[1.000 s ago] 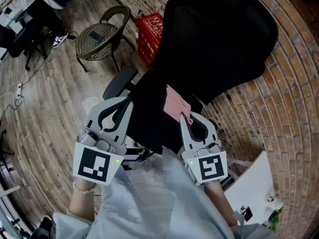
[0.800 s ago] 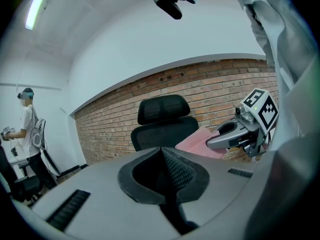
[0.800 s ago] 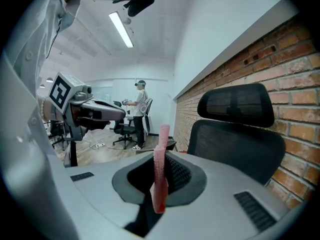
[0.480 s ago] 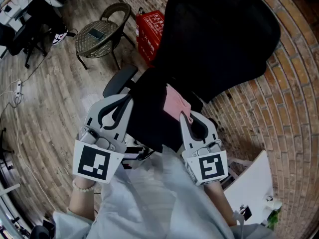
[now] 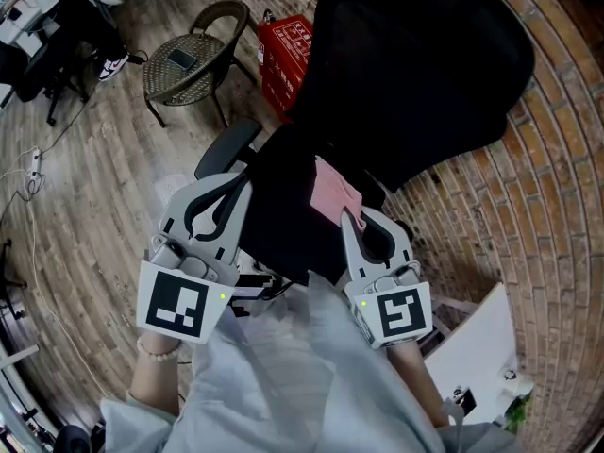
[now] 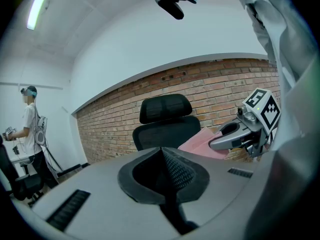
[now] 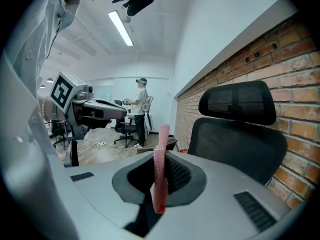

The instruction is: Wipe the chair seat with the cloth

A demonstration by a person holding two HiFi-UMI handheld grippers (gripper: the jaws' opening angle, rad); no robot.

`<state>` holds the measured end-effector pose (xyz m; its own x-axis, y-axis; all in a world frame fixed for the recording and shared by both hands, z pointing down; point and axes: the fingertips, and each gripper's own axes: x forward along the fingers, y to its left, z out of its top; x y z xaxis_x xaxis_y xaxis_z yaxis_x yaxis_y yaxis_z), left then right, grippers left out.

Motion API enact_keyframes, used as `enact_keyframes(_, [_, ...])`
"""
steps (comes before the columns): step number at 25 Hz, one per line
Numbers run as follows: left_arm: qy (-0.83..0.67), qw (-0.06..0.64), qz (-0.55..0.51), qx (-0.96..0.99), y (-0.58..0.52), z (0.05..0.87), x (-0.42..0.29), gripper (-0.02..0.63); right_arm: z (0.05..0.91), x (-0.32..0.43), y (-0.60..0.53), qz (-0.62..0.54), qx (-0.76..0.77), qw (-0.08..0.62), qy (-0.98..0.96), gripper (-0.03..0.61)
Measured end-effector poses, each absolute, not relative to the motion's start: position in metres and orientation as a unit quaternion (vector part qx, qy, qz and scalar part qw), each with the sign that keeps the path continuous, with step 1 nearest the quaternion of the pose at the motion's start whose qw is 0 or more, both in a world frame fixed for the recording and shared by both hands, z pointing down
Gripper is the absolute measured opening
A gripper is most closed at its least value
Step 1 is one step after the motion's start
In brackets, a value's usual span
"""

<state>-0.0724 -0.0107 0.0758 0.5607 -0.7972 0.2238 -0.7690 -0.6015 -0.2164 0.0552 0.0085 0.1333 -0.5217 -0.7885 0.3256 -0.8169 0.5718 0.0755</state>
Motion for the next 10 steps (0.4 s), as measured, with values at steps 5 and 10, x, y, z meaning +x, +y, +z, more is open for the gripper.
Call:
enact_keyframes(5, [0.445, 0.044, -0.151, -0.881, -0.0109, 0.0779, -0.0726, 0.018, 0.1358, 0.0554, 0.0084, 0.044, 0.459, 0.165, -0.872, 0.054])
enact_keyframes(10, [0.449, 0.041, -0.148, -0.880, -0.0135, 0.0785, -0.0745, 0.018, 0.1375, 0.0538, 0.0062, 0.044, 0.458, 0.169, -0.872, 0.054])
